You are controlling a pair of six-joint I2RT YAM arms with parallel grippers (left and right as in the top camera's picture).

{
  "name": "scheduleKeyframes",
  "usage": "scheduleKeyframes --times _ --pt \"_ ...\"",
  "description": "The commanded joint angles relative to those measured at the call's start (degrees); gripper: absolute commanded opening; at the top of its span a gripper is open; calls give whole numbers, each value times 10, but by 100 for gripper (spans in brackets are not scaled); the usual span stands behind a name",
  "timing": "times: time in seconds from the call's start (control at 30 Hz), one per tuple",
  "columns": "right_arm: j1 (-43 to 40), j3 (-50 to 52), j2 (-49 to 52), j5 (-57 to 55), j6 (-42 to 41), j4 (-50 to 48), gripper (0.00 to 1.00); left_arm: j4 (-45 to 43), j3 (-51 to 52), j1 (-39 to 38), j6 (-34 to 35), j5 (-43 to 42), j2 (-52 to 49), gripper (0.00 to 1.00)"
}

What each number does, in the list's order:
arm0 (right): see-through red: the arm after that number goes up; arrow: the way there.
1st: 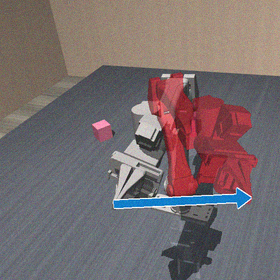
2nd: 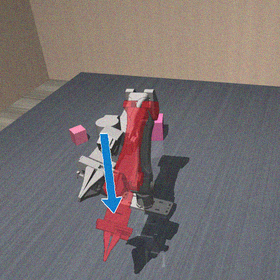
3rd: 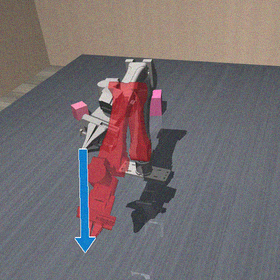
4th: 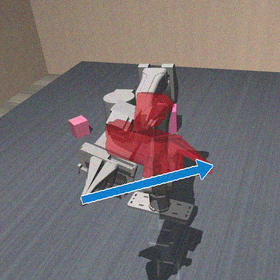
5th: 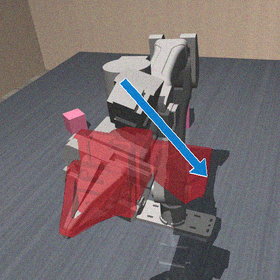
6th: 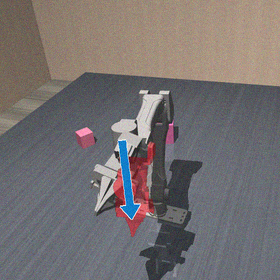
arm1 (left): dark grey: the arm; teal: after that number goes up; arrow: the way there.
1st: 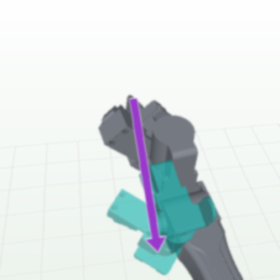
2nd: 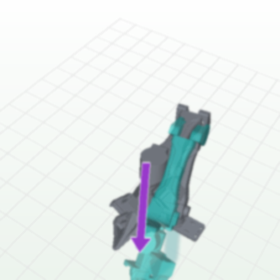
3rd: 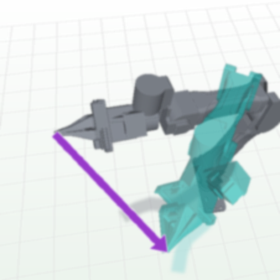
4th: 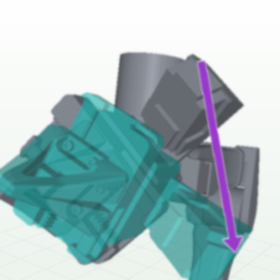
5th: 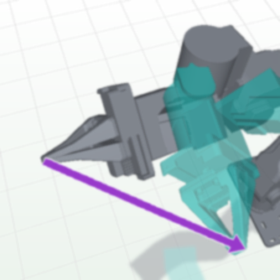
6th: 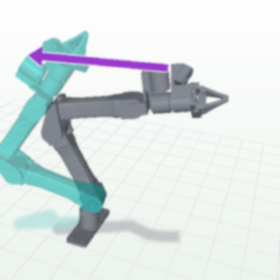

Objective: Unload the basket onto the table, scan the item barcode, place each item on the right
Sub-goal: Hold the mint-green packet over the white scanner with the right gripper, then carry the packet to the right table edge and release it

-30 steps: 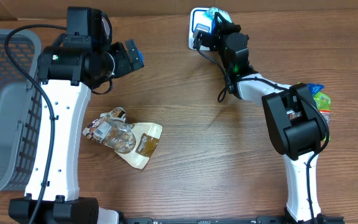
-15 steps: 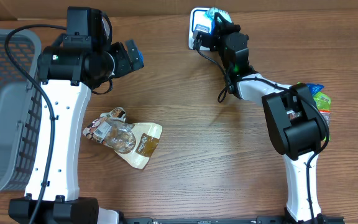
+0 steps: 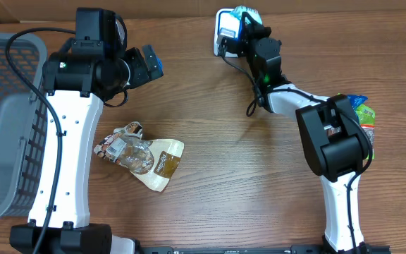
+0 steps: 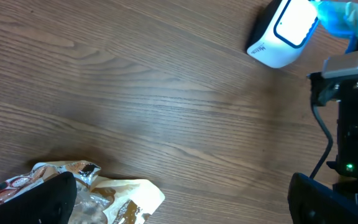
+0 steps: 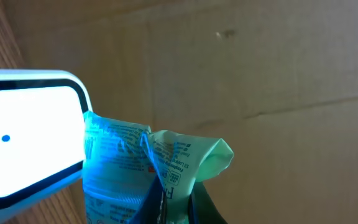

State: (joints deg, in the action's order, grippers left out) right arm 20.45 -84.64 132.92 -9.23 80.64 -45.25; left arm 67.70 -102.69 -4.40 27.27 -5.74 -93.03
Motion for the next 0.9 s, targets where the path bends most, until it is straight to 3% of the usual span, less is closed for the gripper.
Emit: scheduleKeyframes --times 0.0,0.13,0.3,0.5,0.67,0.73,0.87 --pt "12 -8 -54 -10 8 -6 4 -2 -2 -1 2 4 -6 100" --pt "24 -8 -110 -42 6 67 4 -2 -2 -1 2 4 -6 100" --pt "54 -8 -213 -50 -46 321 4 -2 -2 -1 2 4 -6 100" --pt "98 -8 -318 -46 -351 447 4 -2 -2 -1 2 4 -6 100" --pt "137 -8 -363 -34 -689 572 4 -2 -2 -1 2 4 -6 100" --pt "147 -8 -366 -9 -743 650 4 -2 -2 -1 2 4 -6 100" --pt "157 -8 -366 -3 -760 825 4 -2 -2 -1 2 4 -6 100"
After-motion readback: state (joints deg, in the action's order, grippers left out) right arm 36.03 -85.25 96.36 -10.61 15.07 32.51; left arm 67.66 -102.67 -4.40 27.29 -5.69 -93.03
